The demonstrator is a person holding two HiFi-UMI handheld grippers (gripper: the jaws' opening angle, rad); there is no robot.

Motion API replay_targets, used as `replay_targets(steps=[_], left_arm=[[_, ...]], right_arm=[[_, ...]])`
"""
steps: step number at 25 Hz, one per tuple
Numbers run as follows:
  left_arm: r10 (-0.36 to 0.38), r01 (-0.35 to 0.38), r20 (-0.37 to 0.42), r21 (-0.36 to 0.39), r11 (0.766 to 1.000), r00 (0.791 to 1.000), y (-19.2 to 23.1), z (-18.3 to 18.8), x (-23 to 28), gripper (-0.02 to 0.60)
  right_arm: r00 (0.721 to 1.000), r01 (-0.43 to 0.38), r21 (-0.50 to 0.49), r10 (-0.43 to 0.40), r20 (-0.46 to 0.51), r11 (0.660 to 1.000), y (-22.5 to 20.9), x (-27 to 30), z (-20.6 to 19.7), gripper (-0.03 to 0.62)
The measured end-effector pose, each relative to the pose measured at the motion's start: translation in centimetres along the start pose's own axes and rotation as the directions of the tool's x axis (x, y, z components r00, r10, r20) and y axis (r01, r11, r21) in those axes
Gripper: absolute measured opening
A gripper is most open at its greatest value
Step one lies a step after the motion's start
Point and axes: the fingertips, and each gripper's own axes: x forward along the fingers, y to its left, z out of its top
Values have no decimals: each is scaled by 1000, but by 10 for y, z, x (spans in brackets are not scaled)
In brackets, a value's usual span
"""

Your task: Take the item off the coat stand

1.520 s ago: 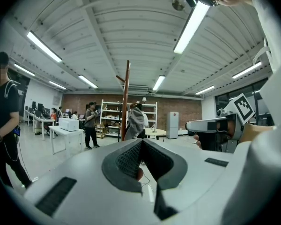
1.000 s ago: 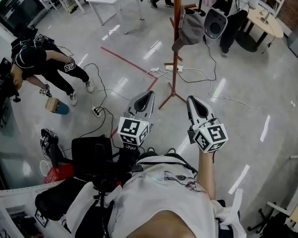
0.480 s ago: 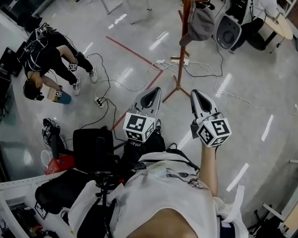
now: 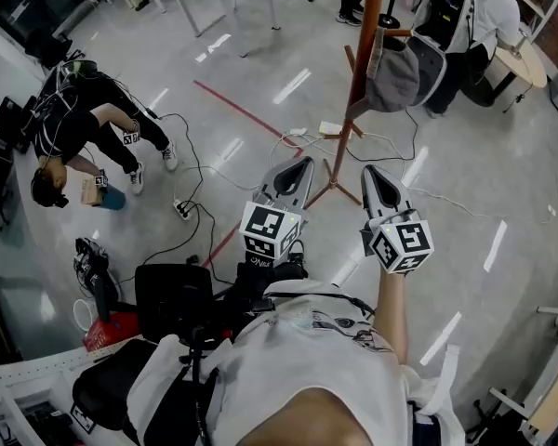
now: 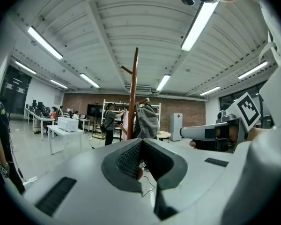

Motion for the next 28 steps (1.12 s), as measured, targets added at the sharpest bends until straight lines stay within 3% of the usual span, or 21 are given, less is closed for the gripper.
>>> replay_targets(steps=[5,9,12,20,28], left_arm=[[-60,60,-17,8,998,998,18,1,28,2],[-137,140,-36,69,988,990,26,-1,39,2],[-158,160,-38,57,985,987,36,-1,51,2],[-117,117,-56,1,993,992,54,-8,85,2],[-59,59,-17,0,998,998,58,17,114,2]], right_arm=[[999,38,13,-38,-8,999,-15,29,-1,5],[998,60,19,-61,9,998,-20,48,1,5],[996,73,26,-75,45,997,-27,58,9,5],[995,93,31,-94,33,995,-55,74,7,5],[992,72,-9,-70,100,997,-92,80,51,5]])
